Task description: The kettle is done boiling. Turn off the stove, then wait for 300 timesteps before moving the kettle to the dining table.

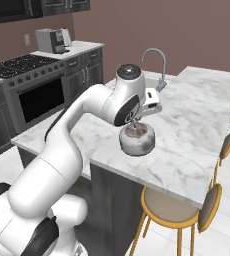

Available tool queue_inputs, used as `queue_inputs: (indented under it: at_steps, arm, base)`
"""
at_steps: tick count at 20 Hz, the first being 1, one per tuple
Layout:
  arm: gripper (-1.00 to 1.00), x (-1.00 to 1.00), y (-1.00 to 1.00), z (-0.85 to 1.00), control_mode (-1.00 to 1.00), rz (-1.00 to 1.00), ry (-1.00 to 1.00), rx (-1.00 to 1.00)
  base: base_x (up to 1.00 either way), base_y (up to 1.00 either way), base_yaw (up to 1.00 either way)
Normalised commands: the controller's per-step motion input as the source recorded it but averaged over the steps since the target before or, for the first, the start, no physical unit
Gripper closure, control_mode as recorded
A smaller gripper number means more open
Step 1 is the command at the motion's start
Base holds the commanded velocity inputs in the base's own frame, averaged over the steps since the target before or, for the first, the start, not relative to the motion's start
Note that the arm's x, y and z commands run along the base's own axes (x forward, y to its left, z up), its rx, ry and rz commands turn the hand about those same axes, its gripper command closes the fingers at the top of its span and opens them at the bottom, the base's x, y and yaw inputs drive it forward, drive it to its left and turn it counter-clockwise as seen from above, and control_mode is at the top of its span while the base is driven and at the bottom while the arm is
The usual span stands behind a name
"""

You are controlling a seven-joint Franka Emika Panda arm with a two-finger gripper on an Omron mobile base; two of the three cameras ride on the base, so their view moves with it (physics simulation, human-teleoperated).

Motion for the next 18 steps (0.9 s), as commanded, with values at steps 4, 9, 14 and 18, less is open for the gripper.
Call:
queue_inputs:
  at_steps: [4, 9, 14, 18]
  arm:
    - [1.00, 0.18, -0.10, -0.13, -1.00, 0.00, 0.00, 0.00]
    - [1.00, 0.18, -0.09, -0.13, -1.00, 0.00, 0.00, 0.00]
    - [1.00, 0.19, -0.07, -0.15, -1.00, 0.00, 0.00, 0.00]
    - [1.00, 0.18, -0.06, -0.16, -1.00, 0.00, 0.01, 0.00]
  base:
    - [0.00, 0.00, 0.00]
    - [0.00, 0.00, 0.00]
    - [0.00, 0.00, 0.00]
    - [0.00, 0.00, 0.00]
